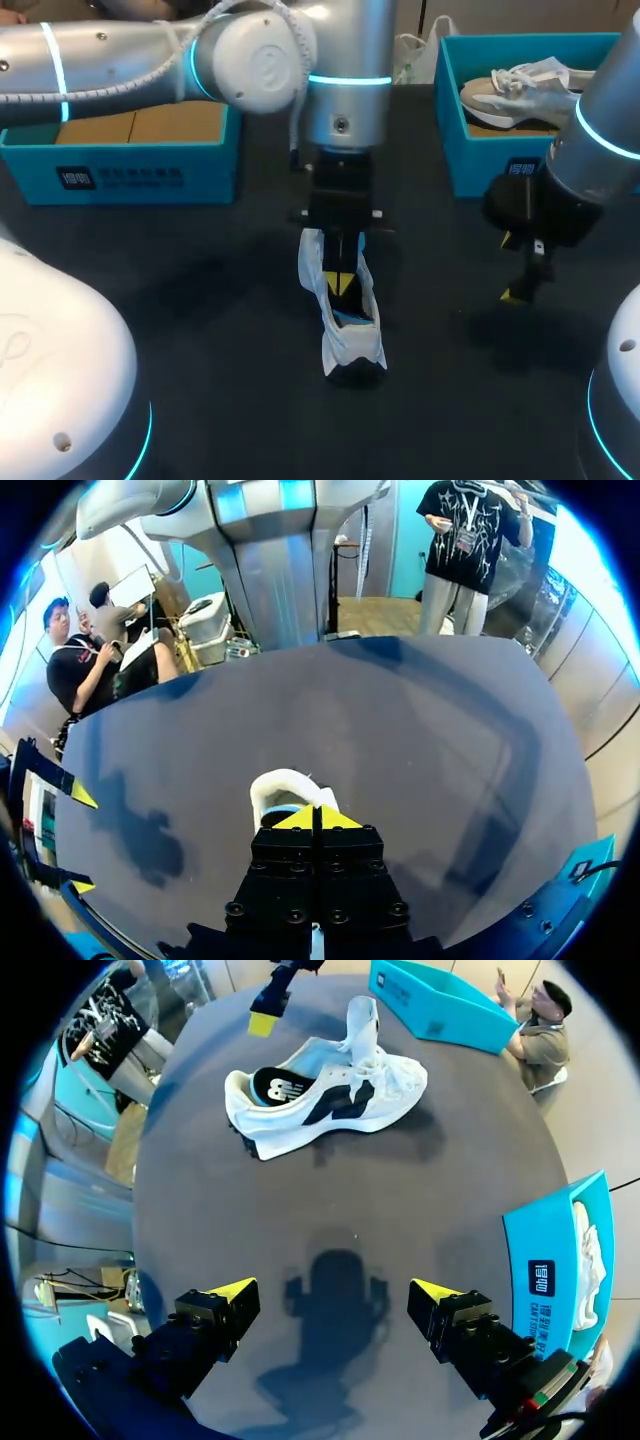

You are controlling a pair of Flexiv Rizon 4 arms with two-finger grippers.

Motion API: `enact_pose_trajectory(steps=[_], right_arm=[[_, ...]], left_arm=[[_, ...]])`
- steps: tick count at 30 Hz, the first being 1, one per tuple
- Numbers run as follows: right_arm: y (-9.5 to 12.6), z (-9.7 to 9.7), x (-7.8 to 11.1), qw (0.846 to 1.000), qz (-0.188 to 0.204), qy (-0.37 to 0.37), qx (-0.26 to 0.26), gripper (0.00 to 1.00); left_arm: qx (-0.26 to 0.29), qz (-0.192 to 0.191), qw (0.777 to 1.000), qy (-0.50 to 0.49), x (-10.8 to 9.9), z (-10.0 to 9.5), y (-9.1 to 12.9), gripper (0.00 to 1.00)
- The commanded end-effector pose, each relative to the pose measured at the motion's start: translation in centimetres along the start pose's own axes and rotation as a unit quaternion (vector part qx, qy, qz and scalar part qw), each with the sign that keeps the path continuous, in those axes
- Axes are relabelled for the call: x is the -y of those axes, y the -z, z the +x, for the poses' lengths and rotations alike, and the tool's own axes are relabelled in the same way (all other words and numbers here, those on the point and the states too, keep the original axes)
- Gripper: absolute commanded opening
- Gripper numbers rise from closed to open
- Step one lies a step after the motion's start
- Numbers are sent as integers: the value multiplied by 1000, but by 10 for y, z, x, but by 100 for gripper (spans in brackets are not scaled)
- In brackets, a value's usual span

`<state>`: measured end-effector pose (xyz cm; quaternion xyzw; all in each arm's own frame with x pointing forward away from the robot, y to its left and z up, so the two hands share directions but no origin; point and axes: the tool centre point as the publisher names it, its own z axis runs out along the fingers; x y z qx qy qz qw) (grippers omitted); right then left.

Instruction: Take the shoe out of the shoebox, open the shoe tongue, remove and reinsert the insole, then place the shoe into the shoebox

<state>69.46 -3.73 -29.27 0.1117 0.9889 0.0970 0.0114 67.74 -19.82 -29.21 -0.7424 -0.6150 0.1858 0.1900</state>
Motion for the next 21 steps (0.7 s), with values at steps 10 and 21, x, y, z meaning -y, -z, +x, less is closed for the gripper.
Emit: enact_pose_trajectory(steps=[10,21], right_arm=[[0,1,0,1000,1,0,1,100],[0,1,0,1000,1,0,1,100]], left_arm=[[-15,-24,999,-34,-13,-8,-22,0],[-46,-29,998,-40,-16,-9,-30,0]])
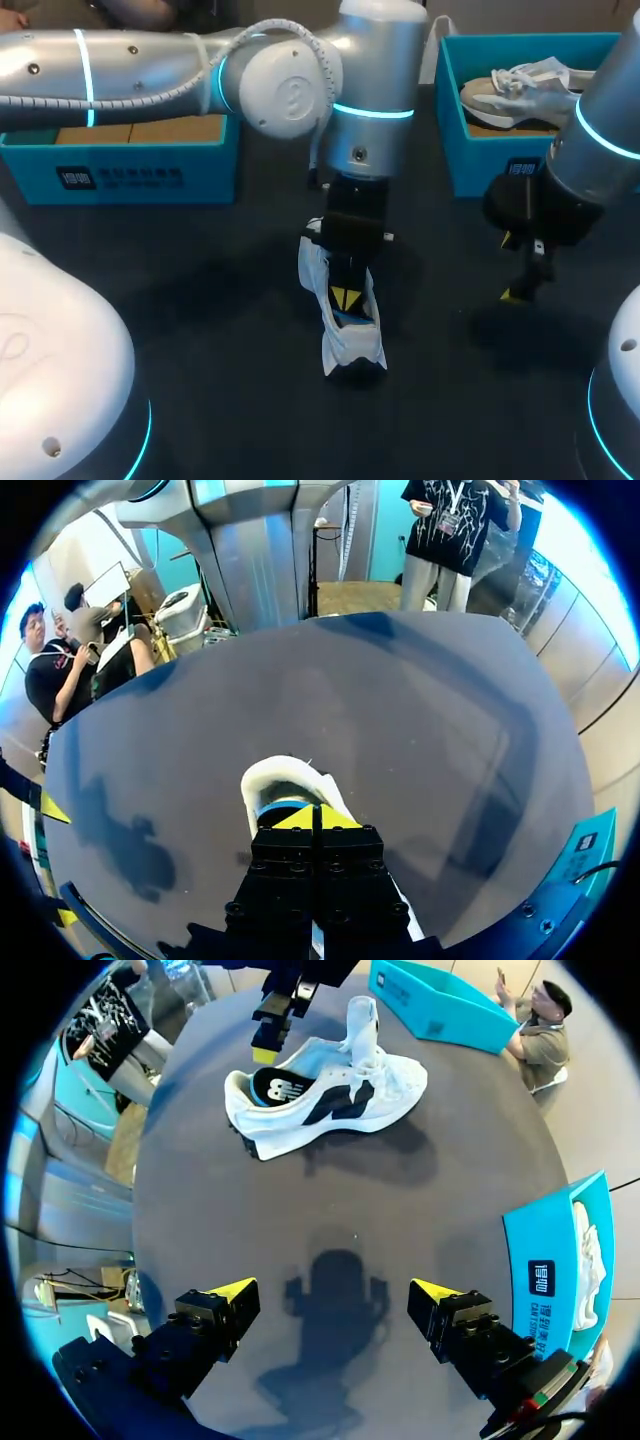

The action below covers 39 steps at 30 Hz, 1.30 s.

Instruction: Take the shoe out of the shoebox, open the shoe tongue, remove and reinsert the insole, then place the shoe into the shoebox

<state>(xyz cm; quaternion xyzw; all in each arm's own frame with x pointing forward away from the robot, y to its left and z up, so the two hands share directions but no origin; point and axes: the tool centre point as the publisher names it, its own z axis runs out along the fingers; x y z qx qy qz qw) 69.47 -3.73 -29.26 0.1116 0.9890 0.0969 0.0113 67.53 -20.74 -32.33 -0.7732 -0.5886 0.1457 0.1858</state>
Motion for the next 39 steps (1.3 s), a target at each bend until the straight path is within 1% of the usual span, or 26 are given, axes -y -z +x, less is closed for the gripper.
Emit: enact_pose_trajectory(steps=[1,3,5,10,17,25,27,34,39], right_arm=[[0,1,0,1000,1,0,1,100],[0,1,0,1000,1,0,1,100],[0,1,0,1000,1,0,1,100],[0,1,0,1000,1,0,1,100],[0,1,0,1000,1,0,1,100],[0,1,0,1000,1,0,1,100],[0,1,0,1000,1,0,1,100],[0,1,0,1000,1,0,1,100],[0,1,0,1000,1,0,1,100]], left_arm=[[-7,-9,1000,-6,0,-3,-6,0],[-12,-12,1000,-9,0,-3,-13,0],[-7,-27,1000,-12,1,-2,-18,0],[2,-40,999,-12,-1,-3,-28,0],[4,-40,999,-12,-8,-1,-41,0],[2,-58,998,3,-16,-5,-56,0],[1,-61,998,4,-17,-5,-56,0],[14,-89,996,5,-6,-1,-35,0],[6,-102,995,16,-6,0,-31,0]])
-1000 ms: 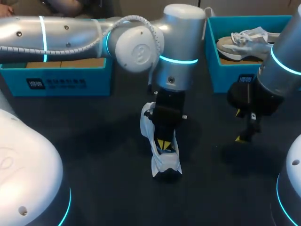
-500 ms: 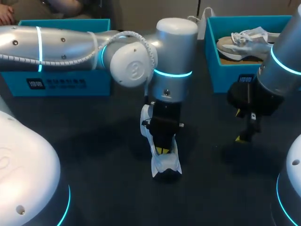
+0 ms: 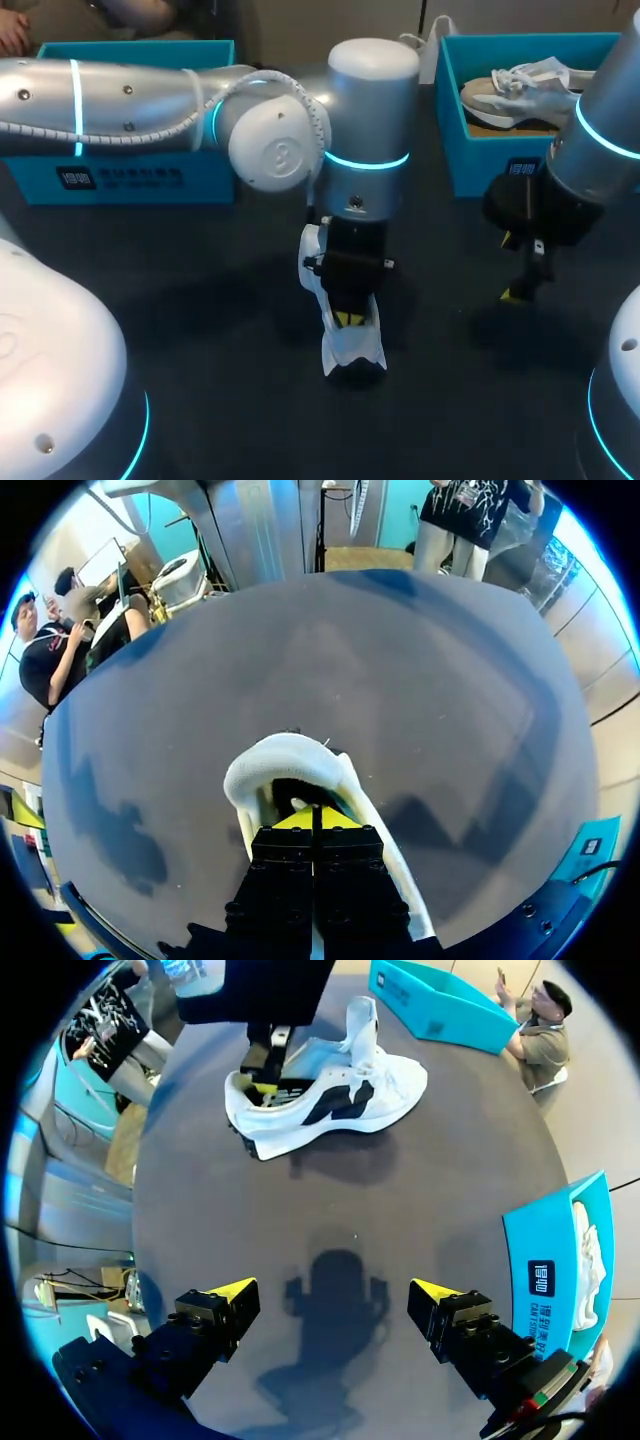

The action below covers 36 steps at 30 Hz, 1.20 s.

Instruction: Take the shoe out of the shoebox, open the shoe tongue, remove and reinsert the insole, then place the shoe into the shoebox

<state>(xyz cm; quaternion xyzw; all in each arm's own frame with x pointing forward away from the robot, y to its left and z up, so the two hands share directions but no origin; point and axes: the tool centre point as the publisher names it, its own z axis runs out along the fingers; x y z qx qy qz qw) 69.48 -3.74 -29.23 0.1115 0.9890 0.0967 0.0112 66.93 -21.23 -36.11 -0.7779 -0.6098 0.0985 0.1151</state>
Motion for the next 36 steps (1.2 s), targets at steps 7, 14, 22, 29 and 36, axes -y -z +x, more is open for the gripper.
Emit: enact_pose_trajectory(steps=[7,14,22,29,36], right_arm=[[-1,1,0,1000,1,0,1,100],[-1,1,0,1000,1,0,1,100],[-1,1,0,1000,1,0,1,100],[-1,1,0,1000,1,0,1,100],[-1,1,0,1000,1,0,1,100]], left_arm=[[-16,-20,999,23,-3,14,-3,0],[-41,-45,997,42,-9,19,-12,0],[-39,-46,997,42,-16,20,-29,0],[-19,-52,998,38,-19,22,-25,0],[1,-52,998,42,-14,18,0,0]])
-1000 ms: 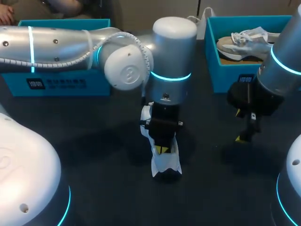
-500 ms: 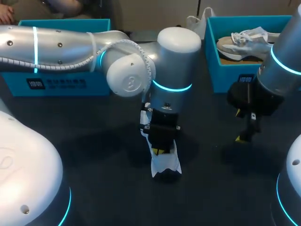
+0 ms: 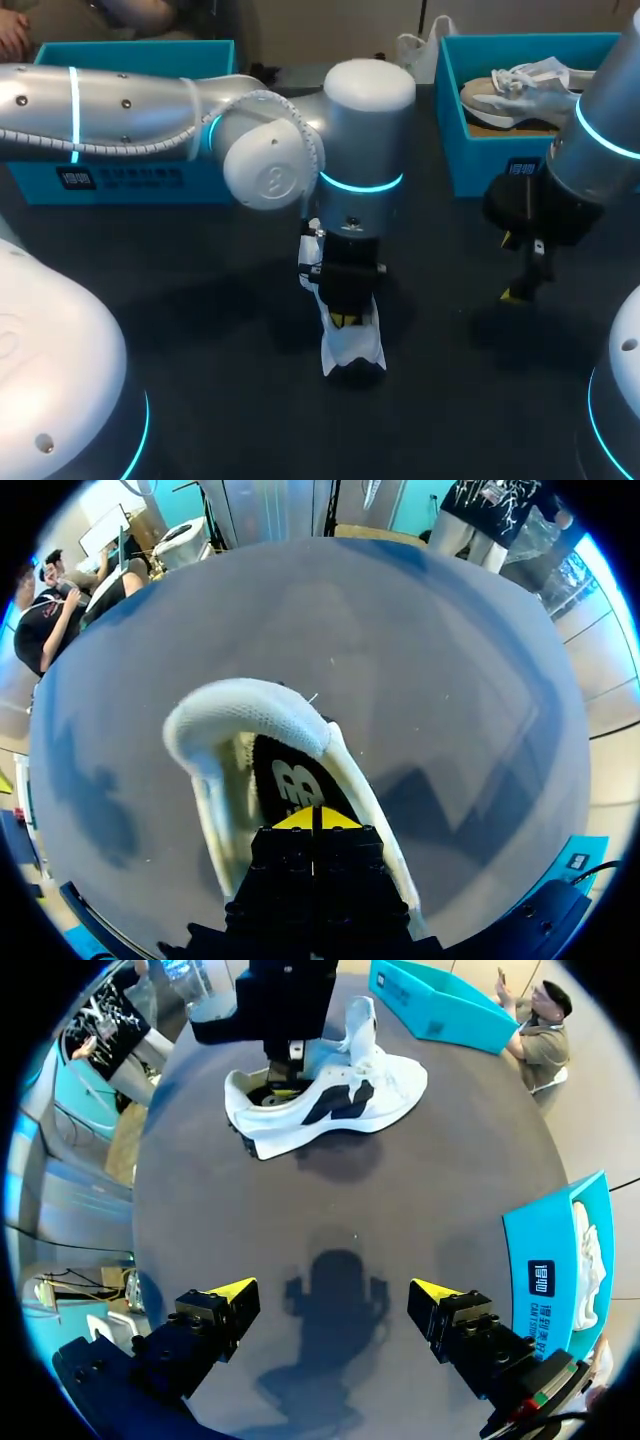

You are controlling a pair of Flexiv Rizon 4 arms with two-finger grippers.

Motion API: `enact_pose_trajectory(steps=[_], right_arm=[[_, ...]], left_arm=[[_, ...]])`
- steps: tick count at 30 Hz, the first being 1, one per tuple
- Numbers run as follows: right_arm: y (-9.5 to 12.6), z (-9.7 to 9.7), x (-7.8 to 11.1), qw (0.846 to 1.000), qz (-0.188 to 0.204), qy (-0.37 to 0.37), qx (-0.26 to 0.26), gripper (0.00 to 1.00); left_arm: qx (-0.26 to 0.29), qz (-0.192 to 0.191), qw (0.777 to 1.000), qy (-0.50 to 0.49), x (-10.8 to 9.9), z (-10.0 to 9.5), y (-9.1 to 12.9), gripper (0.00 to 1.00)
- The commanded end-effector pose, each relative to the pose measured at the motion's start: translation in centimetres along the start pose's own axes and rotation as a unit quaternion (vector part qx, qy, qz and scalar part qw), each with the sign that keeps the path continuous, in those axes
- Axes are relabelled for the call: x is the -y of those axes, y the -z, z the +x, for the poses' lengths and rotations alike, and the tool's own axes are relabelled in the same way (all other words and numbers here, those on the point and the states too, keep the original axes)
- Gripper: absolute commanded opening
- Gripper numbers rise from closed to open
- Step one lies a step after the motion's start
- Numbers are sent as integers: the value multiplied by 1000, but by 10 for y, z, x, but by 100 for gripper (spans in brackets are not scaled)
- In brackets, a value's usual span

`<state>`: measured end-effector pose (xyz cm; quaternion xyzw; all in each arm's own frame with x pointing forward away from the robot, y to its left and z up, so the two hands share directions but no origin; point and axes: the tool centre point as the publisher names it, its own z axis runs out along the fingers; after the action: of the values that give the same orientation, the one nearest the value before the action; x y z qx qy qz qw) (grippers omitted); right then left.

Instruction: Take the shoe out of the shoebox, open the shoe tongue, remove and reinsert the insole, then place the shoe into the shoebox

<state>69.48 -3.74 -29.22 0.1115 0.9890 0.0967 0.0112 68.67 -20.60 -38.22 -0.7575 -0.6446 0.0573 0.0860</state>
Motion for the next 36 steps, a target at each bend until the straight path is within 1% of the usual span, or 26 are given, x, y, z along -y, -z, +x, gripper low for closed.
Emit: enact_pose_trajectory(steps=[1,3,36], right_arm=[[-1,1,0,1000,0,0,1,100],[-1,1,0,1000,0,0,1,100],[-1,1,0,1000,0,0,1,100]], left_arm=[[12,0,1000,1,5,6,21,0],[16,6,1000,0,5,4,26,0],[16,6,1000,1,4,3,24,0]])
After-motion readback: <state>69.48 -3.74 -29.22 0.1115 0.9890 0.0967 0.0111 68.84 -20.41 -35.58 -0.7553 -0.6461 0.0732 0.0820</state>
